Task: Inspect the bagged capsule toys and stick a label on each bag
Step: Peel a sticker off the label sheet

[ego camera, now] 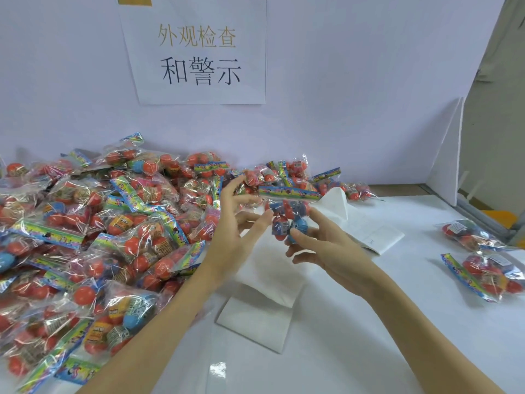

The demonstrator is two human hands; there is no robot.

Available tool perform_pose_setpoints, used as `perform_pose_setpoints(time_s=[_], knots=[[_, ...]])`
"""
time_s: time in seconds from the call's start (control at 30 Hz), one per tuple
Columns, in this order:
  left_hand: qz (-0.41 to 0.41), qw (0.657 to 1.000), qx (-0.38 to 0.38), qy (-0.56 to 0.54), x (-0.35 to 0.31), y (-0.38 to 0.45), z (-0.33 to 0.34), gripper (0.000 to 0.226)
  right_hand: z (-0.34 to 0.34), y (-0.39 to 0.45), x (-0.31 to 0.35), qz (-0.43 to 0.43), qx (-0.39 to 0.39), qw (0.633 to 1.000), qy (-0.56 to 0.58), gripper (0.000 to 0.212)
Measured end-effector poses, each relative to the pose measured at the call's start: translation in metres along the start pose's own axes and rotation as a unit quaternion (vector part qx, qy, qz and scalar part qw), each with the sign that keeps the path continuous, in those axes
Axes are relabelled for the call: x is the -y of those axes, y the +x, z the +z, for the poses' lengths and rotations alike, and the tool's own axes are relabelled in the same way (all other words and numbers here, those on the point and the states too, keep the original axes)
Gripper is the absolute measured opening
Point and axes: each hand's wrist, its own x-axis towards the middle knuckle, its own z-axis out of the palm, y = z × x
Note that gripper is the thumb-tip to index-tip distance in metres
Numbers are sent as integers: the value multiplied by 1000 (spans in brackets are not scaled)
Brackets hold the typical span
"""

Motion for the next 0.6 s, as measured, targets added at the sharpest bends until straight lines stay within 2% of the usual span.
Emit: perform_pose_setpoints(time_s=[0.1,0.17,0.3,0.4,0.5,0.6], knots=[[-25,999,-4,22,5,3,0,39,1,-1,-1,2,32,999,-6,33],[-45,998,-21,29,7,4,-1,28,2,0,-2,-2,17,1000,-7,30],[-84,996,-39,-12,2,7,-2,41,1,4,-3,-6,-30,999,23,36],[-91,995,-37,-25,-3,6,-1,51,0,6,-5,1,-31,998,56,27],[-104,994,-32,-27,-5,6,-2,44,-2,7,-5,-6,-34,998,61,24],[-123,992,-15,23,-1,7,-9,45,-2,5,-5,-12,-15,999,31,26]])
